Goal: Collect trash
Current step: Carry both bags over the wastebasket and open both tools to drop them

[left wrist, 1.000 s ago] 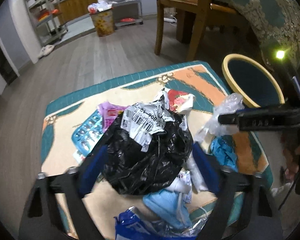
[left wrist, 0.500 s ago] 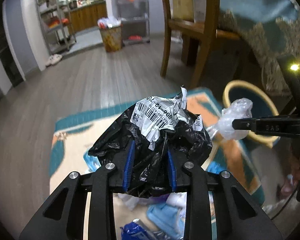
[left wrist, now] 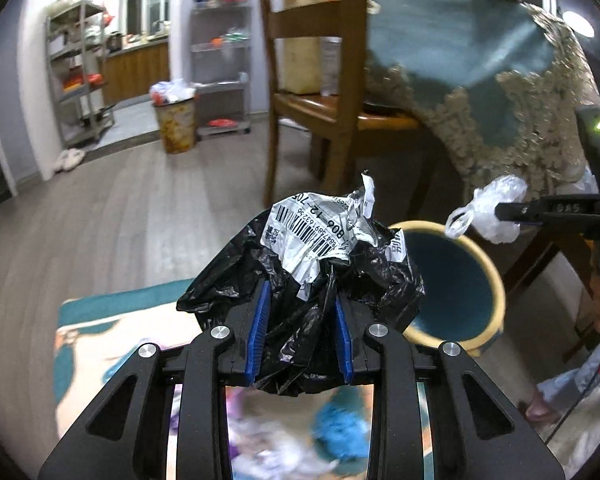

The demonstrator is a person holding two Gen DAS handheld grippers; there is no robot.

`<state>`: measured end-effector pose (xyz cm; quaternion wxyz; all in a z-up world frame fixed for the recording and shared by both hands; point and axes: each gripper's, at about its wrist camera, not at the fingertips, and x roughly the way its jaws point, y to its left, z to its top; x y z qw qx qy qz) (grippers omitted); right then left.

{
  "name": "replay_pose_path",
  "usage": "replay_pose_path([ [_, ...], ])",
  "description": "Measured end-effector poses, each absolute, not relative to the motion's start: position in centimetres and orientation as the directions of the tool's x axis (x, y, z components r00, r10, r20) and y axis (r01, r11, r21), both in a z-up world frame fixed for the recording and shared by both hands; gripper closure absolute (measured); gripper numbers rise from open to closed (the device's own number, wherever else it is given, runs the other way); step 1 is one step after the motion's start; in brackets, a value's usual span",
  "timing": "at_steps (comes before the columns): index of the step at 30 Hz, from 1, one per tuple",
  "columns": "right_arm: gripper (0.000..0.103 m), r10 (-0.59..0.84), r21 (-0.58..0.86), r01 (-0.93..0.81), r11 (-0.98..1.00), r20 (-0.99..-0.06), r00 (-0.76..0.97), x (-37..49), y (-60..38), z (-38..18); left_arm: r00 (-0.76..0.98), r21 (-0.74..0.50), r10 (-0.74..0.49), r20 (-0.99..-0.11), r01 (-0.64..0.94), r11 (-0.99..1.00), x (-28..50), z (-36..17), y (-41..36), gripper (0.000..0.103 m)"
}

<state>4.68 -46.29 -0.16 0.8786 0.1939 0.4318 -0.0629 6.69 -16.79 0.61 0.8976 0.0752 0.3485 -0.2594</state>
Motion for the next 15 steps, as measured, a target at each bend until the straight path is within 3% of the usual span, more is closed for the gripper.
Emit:
replay_pose_path([
  [11, 0.086, 0.071, 0.251, 0.281, 0.926, -0.85, 0.523, 5.0, -48.5, -4.4, 0.507, -0.041, -0.454, -0.733, 0.633, 0.773, 6.2, -4.2, -26.0, 0.072],
  [15, 0.086, 0.022, 0.163, 0.245, 0.956, -0.869, 0.494, 5.8, -47.7, -5.1, 0.476, -0.04, -0.449, -0.756, 0.651, 0.758, 6.5, -6.0, -27.8, 0.072],
])
